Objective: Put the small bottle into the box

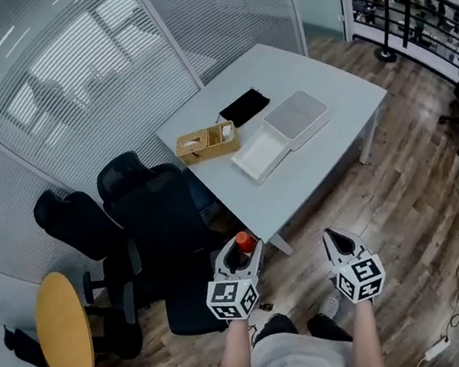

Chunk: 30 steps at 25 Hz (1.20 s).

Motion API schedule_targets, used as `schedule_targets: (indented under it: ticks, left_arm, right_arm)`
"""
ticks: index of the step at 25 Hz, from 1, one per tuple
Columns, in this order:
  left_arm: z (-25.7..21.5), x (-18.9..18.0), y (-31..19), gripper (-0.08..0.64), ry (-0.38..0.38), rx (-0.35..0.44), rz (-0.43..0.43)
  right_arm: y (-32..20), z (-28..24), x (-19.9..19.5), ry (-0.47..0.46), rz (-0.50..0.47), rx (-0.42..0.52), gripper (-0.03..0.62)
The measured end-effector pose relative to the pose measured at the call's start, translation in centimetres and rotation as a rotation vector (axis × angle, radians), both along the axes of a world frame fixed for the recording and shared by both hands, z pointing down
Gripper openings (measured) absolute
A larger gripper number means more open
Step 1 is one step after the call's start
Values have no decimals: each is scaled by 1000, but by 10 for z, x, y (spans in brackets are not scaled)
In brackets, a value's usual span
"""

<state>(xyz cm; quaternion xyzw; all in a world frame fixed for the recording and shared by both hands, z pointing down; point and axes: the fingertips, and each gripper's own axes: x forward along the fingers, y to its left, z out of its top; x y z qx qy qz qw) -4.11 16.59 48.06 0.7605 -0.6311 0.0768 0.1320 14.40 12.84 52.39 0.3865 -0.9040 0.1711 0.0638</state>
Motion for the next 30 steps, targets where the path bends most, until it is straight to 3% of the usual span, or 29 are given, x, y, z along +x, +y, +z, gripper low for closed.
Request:
schedule_targets:
  ticks: [15, 30]
  left_arm:
    - [3, 20, -41, 236, 8, 22, -22]
    - [-9, -52, -168, 236, 36, 77, -23]
  right_arm:
    - [-41, 18, 17, 7, -19, -19, 6]
    - [-168, 5, -58, 49, -23, 25, 6]
